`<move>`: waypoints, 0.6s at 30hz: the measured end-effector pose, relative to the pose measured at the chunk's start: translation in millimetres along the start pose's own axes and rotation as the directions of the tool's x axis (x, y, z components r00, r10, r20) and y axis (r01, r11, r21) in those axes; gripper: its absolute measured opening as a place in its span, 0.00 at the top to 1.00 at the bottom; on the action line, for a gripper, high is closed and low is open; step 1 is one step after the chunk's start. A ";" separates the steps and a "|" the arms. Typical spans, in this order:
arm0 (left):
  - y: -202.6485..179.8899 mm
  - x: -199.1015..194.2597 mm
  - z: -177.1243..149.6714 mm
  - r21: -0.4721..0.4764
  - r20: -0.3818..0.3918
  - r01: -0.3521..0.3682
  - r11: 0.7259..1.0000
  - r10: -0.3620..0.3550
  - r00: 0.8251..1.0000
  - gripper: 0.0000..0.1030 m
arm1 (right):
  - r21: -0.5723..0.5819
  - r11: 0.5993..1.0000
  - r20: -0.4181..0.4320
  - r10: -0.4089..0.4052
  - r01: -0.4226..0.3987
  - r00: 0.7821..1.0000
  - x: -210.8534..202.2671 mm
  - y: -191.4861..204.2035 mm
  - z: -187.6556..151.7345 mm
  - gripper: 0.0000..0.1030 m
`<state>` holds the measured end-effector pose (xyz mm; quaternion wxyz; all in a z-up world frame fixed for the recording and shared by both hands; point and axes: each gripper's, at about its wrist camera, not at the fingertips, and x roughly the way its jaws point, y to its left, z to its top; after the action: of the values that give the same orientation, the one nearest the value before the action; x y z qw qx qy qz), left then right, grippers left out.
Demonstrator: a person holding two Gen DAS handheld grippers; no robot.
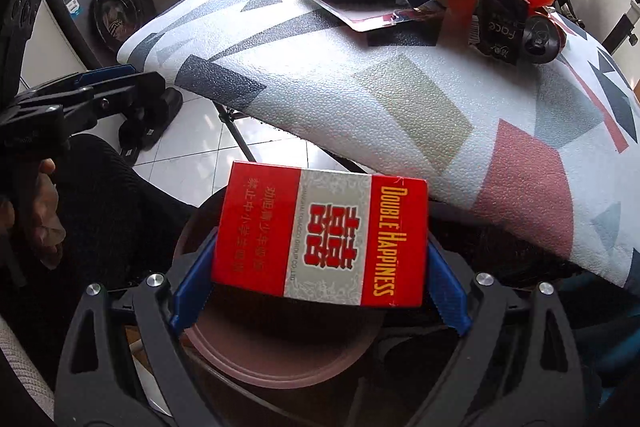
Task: Collect trash
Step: 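Lower the cup into the brown bin with the left tool while the right tool carries the cigarette box there, then open both tools to drop the cup and cigarette box into the bin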
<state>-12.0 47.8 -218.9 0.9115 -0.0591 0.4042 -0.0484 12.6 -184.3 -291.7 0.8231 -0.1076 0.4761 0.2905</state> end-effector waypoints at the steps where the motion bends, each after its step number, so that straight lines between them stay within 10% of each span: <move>1: 4.0 0.1 1.7 -0.023 0.003 -0.001 1.000 0.001 1.000 0.13 | -0.037 0.999 -0.023 -0.001 0.000 1.000 6.3 7.3 -1.9 0.12; 18: 6.8 5.5 -5.6 -0.027 -0.031 -0.002 1.000 0.001 1.000 0.13 | -0.091 0.994 -0.385 0.014 -0.053 0.923 86.8 19.9 -27.1 0.12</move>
<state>-12.2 53.4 -227.7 0.9043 -0.0702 0.4190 -0.0433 14.4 -147.9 -377.3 0.7023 -0.1953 0.6147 0.3013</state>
